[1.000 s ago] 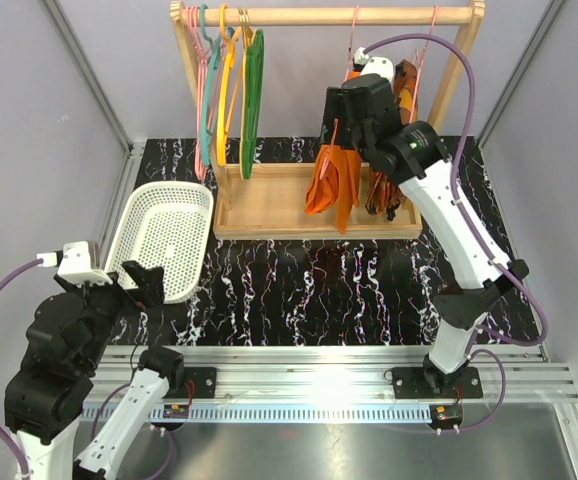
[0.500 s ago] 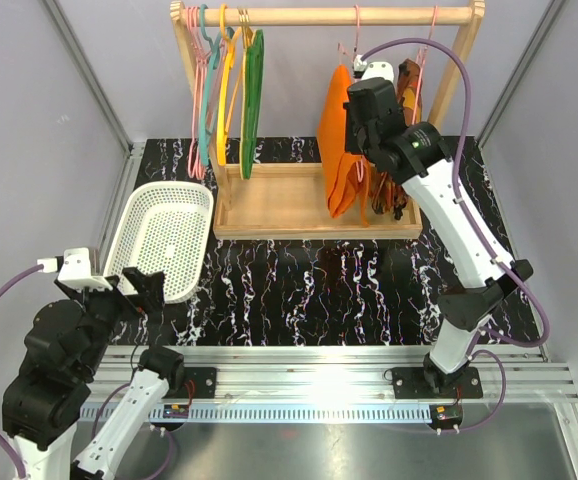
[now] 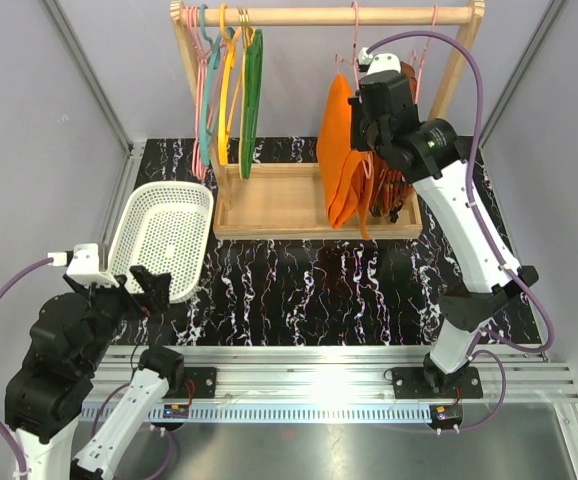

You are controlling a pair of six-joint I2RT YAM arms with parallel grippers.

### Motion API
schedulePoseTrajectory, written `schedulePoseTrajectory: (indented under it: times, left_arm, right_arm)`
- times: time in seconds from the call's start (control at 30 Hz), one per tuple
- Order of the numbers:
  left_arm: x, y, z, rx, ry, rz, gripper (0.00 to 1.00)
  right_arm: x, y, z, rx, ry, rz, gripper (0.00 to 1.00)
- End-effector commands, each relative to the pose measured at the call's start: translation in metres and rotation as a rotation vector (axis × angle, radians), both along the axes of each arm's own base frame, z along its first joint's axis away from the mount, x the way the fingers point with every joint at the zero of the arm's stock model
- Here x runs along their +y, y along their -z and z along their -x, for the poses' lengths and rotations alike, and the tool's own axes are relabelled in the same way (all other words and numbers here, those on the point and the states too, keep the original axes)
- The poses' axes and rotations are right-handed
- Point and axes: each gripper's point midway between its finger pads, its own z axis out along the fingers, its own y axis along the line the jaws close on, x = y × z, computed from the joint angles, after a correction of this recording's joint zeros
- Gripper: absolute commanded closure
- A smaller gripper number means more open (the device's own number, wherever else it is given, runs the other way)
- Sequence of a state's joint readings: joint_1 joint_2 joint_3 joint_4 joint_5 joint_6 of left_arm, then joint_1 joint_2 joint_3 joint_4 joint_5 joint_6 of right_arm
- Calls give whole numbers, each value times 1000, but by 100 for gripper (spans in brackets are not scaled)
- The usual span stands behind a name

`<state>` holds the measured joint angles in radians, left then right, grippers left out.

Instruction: Remove the trousers from the hanger

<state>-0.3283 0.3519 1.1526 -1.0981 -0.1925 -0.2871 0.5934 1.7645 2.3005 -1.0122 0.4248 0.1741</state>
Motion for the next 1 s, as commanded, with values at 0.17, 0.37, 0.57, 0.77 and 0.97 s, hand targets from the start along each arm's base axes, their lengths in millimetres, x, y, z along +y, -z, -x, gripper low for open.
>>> schedulePoseTrajectory:
  times: [0.17,0.37,0.57,0.77,0.97]
  left_arm:
    - [-38,-7,-9,6,172,70,1]
    - [-54,2,-17,27,218,123,1]
    - [-62,15,-26,64,227,156,1]
    - [-67,13,-31,56,233,187,1]
    - [-60,18,-41,91,173,159,1]
  right_arm:
    - [-17,-118,19,-311,3,-185,100]
    - [-23,-143,20,-381,15,-196,100]
    - [-29,-176,31,-467,12,-254,100]
    - [-30,-181,60,-452,-26,-331,100]
    - [-29,-148,97,-360,-5,-397,100]
